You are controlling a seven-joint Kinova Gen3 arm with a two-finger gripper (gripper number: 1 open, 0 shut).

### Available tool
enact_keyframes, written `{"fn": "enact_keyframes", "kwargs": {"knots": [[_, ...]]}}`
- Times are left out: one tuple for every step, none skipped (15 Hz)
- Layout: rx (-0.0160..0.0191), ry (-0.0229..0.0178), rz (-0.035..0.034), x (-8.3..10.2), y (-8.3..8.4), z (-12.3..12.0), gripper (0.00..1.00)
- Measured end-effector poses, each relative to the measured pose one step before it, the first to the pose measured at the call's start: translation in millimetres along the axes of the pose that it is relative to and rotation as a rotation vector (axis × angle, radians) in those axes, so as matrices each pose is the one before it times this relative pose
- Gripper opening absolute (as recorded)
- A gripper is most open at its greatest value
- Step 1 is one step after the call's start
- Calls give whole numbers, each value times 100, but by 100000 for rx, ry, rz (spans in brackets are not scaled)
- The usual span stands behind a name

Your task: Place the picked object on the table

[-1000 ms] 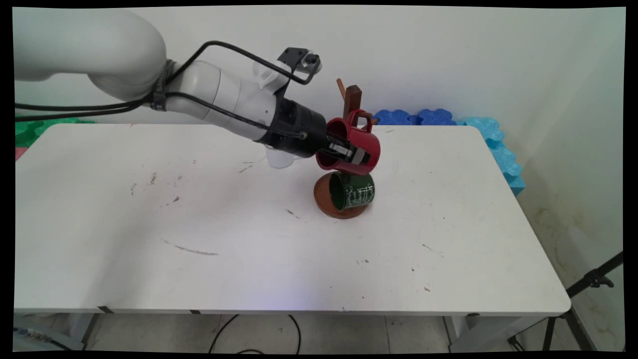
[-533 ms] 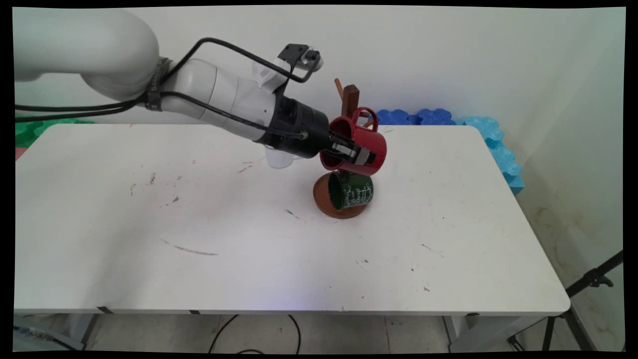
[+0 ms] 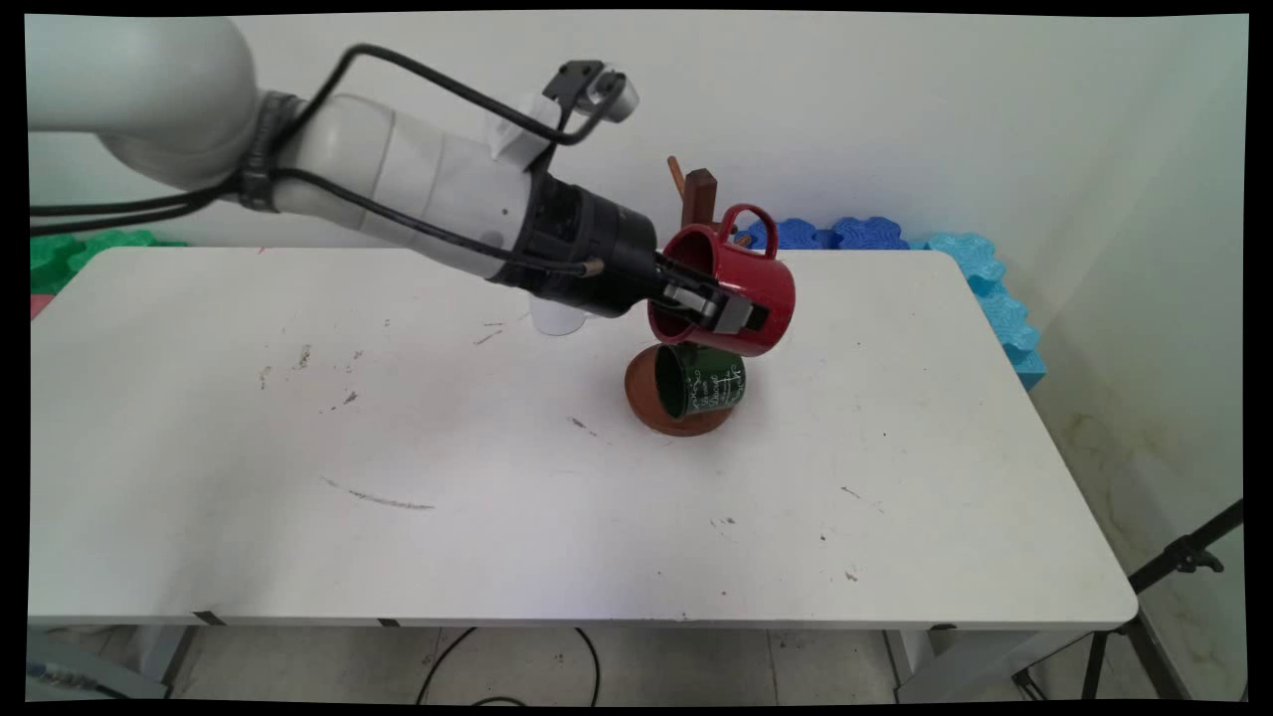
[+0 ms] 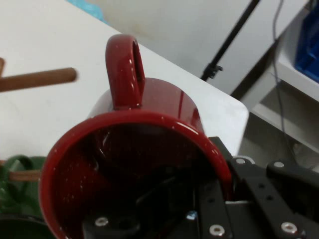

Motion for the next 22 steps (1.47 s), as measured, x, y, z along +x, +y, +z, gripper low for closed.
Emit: {"fn": "enact_keyframes", "kwargs": {"knots": [[-815, -857, 865, -11, 443, -616, 0], [-436, -550, 576, 40, 248, -462, 0], [-406, -629, 569, 26, 243, -445, 0], [-361, -974, 768, 65, 247, -610, 0], [-184, -719, 590, 60, 119, -419, 0], [-93, -1326, 997, 75, 113, -705, 0], [-13, -1645, 1310, 126, 38, -914, 0], [-36, -1625, 1392, 148, 16, -848, 0], [91, -1530, 1333, 154, -50, -704, 0], [273, -1994, 1674, 206, -133, -800, 0], [545, -1949, 1641, 206, -211, -804, 0], [735, -1772, 1282, 150, -284, -660, 0], [584, -1304, 893, 67, -190, -441, 0], [1153, -2371, 1196, 14, -361, -634, 0], [860, -1711, 823, -28, -281, -389, 0], [1599, -2858, 1211, -163, -490, -564, 0], [1232, -1921, 787, -178, -343, -377, 0], [1992, -3094, 1238, -308, -599, -474, 0], [1361, -2069, 950, -208, -422, -261, 0], [2253, -3170, 1298, -422, -678, -345, 0], [2680, -3569, 1596, -531, -802, -300, 0], [2555, -3498, 1728, -573, -820, -151, 0]]}}
